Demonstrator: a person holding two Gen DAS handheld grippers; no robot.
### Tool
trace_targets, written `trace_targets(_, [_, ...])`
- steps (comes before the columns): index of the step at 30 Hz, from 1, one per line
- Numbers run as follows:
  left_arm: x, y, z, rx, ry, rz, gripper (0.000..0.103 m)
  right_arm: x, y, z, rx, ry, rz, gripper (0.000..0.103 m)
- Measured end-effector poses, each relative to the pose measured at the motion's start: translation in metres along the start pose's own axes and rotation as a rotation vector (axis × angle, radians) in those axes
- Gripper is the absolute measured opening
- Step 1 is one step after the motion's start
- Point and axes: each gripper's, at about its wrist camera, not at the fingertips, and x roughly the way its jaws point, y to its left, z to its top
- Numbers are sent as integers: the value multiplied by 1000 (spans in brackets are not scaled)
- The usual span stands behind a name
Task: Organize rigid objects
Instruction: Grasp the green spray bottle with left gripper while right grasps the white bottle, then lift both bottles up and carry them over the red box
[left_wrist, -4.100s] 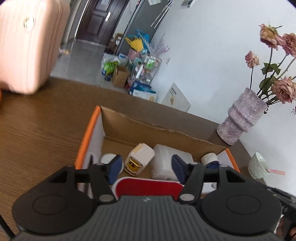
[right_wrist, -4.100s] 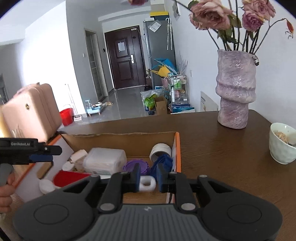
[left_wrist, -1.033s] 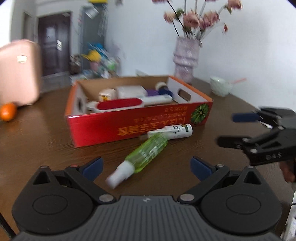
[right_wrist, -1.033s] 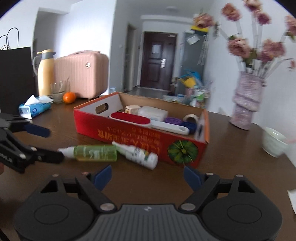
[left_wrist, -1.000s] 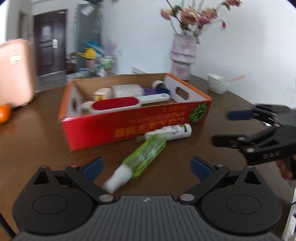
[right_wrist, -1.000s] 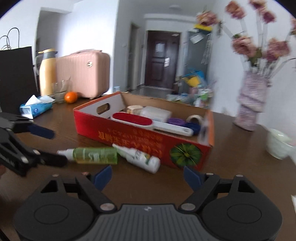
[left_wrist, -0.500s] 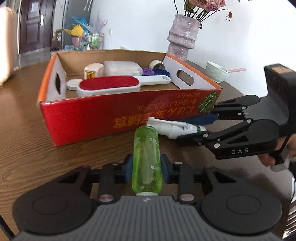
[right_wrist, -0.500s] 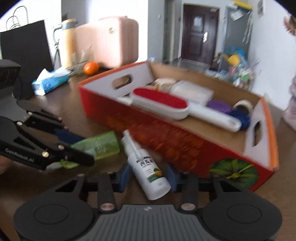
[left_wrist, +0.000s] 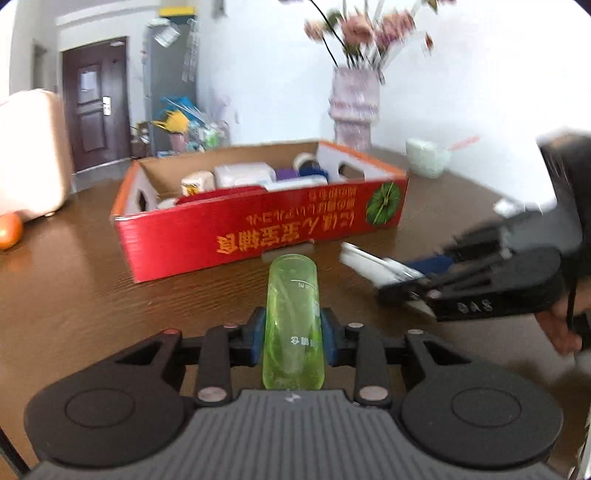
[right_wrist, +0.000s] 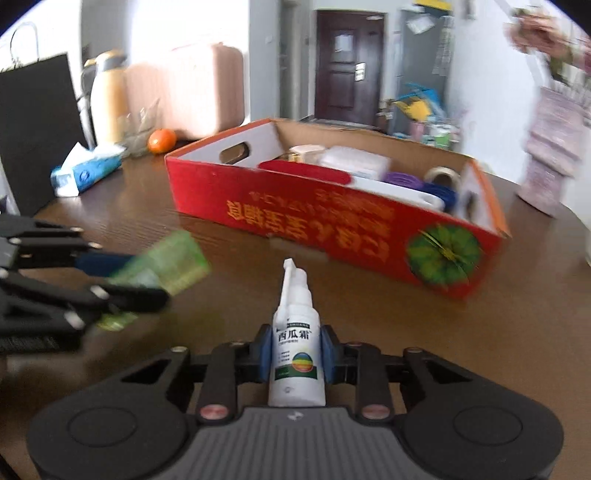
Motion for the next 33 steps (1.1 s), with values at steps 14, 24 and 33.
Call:
trace_targets(14, [-112,-43,-18,-41,-179,94,31,-138,27,-66,129,-243,-26,26])
trace_targets(24, [-146,-60,-27,-30,-239,100,31,-170,35,-79,137,-301,-44,26])
trace_targets(33, [-139,-56,-17,-2,-243,96,31,-165,27,-71,141,-309,-49,26])
